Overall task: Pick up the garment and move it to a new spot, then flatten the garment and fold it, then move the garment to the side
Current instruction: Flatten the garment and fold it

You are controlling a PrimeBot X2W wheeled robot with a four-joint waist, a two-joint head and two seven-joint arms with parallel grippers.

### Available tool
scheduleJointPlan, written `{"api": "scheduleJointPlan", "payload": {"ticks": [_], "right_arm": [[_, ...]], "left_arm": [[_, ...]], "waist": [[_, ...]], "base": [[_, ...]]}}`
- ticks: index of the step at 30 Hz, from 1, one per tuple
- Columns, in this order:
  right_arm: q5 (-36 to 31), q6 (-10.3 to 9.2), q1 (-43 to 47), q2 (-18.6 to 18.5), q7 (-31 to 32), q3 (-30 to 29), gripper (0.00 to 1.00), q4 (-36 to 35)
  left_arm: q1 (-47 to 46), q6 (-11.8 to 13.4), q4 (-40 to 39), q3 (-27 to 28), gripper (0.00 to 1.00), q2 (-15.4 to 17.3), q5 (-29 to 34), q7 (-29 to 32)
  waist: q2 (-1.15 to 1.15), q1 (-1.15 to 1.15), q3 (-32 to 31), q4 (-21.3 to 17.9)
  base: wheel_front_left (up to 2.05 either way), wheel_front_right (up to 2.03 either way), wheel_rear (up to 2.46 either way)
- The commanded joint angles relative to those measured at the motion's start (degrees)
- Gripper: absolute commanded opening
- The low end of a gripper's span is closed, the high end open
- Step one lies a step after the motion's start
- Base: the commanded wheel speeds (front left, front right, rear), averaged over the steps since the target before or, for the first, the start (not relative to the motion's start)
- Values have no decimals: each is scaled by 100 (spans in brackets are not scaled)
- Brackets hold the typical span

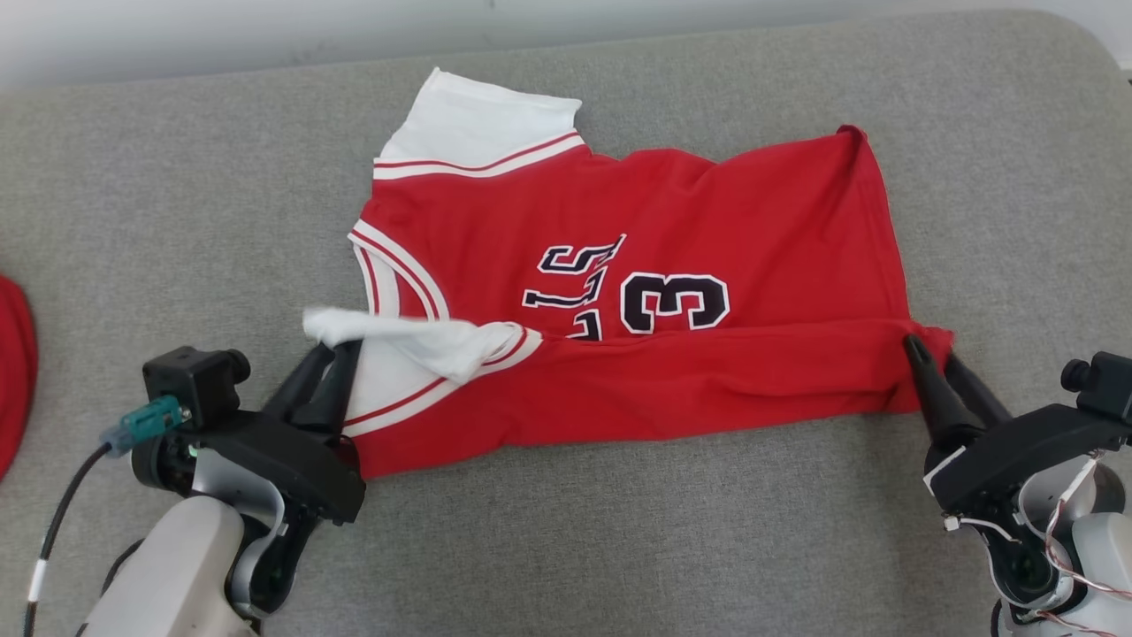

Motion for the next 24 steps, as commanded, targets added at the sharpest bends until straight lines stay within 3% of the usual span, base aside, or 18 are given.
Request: {"api": "scheduleJointPlan", "payload": {"ticks": [1, 5, 14, 24], "right_arm": [[-123, -10, -28, -72, -208, 46, 100, 52], [-373, -10, 255, -330, -587, 271, 100, 123], [-1016, -10, 902, -812, -1179, 581, 100, 86], [-1445, -10, 403, -778, -1414, 716, 100, 816]], "left_arm": [[-98, -60, 154, -27, 100, -34, 106, -195], [121, -117, 310, 27, 100, -103, 147, -594], [1275, 121, -115, 83, 100, -114, 393, -793], [1241, 188, 22, -206, 100, -360, 492, -690]], "waist": [[-1, -1, -44, 31], [-1, -1, -176, 99], [-1, -1, -306, 297], [-1, -1, -149, 378]], "base": [[0, 0, 0], [0, 0, 0], [0, 0, 0], [0, 0, 0]]}}
